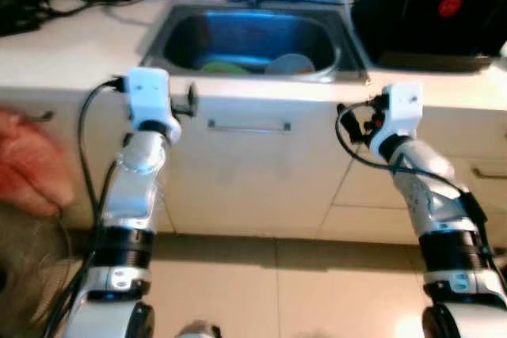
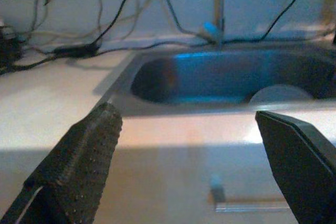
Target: Kitchen organization
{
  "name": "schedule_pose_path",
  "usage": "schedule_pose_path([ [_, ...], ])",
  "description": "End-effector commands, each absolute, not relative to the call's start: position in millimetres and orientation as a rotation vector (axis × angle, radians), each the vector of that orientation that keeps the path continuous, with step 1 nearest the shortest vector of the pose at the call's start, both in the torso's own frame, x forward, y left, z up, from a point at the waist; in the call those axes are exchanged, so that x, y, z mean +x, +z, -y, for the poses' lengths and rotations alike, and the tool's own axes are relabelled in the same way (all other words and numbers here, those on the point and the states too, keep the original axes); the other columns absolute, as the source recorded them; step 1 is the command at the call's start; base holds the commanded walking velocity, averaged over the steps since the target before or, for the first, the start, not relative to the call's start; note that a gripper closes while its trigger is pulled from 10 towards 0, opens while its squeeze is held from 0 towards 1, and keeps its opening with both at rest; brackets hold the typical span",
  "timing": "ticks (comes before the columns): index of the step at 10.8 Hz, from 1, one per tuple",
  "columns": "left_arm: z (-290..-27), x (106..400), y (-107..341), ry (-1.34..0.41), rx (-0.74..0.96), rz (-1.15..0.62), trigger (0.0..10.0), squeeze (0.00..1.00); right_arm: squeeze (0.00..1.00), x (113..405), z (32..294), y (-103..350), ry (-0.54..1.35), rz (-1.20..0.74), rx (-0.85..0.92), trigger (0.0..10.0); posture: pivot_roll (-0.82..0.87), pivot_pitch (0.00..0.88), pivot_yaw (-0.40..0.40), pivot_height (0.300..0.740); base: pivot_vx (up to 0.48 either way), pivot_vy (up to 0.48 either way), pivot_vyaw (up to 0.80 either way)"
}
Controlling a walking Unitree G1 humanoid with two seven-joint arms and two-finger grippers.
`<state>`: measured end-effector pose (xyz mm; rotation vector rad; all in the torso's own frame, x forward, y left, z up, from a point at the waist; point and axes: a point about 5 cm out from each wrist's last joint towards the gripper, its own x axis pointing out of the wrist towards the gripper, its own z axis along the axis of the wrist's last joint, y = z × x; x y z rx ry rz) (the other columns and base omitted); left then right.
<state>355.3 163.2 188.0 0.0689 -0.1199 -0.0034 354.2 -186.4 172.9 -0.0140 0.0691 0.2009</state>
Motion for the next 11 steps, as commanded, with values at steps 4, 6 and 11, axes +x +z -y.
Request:
schedule_pose_path([
  [4,-153,352,184,-0.052,0.053,0.104,10.0,0.00,0.00,355,187,171,0.193,-0.092,0.009,10.0,0.02,0.058,0.002,0.740,0.000,0.000,-0.38],
  [6,-150,351,183,-0.075,0.043,0.101,10.0,0.00,0.00,355,185,170,0.201,-0.093,0.005,10.0,0.02,0.055,0.001,0.740,0.000,0.000,-0.77],
  [11,-123,346,166,-0.290,0.030,0.000,10.0,0.00,0.00,356,186,169,0.192,-0.098,-0.009,10.0,0.02,0.058,0.006,0.740,0.000,0.000,-0.77],
])
